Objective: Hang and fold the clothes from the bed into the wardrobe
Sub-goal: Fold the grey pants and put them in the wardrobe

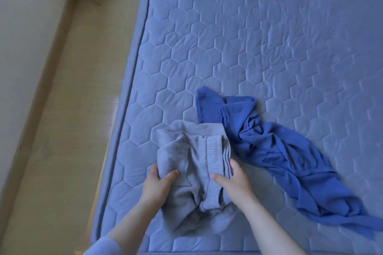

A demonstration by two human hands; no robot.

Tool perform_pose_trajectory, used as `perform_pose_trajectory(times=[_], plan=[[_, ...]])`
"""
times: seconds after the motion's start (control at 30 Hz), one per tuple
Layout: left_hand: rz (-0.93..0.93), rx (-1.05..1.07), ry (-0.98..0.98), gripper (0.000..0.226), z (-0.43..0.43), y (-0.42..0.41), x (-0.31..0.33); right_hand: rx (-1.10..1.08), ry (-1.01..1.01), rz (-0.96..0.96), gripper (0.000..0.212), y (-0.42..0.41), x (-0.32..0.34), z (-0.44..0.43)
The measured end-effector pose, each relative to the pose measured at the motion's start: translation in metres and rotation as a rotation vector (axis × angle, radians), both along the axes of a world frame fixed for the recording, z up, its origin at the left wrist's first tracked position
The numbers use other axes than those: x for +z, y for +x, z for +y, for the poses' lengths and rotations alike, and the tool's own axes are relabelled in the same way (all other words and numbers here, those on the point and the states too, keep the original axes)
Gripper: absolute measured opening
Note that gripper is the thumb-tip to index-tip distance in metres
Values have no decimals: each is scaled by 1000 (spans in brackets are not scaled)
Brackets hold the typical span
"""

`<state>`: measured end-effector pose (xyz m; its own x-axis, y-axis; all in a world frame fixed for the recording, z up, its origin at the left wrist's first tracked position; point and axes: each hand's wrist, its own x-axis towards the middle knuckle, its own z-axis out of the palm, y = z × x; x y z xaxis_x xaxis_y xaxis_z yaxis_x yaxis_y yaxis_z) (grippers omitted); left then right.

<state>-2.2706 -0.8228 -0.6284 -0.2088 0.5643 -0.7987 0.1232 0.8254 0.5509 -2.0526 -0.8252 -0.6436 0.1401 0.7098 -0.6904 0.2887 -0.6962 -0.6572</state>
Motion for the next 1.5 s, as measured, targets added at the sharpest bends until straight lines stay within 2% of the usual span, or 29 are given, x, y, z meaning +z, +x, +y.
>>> perform_pose_trajectory(times=[0.2,0.33,0.57,0.77,1.1,1.33,1.5], plan=[[-14,-66,188,27,3,-29,86,-56,163,-42,37,-24,86,-5],[-21,-124,313,20,2,-57,150,-55,273,-54,35,-48,159,-15],[-76,-267,572,23,-8,-98,278,-174,492,-88,37,-88,296,-59],[-153,-377,790,27,-20,-101,390,-271,703,-107,36,-97,408,-101],[-347,-563,1052,24,-83,-11,544,-419,982,-177,45,-31,560,-211],[-515,-712,1112,43,-179,100,597,-529,1086,-302,49,62,612,-342],[-612,-811,1130,40,-252,183,625,-621,1128,-385,50,128,638,-433]])
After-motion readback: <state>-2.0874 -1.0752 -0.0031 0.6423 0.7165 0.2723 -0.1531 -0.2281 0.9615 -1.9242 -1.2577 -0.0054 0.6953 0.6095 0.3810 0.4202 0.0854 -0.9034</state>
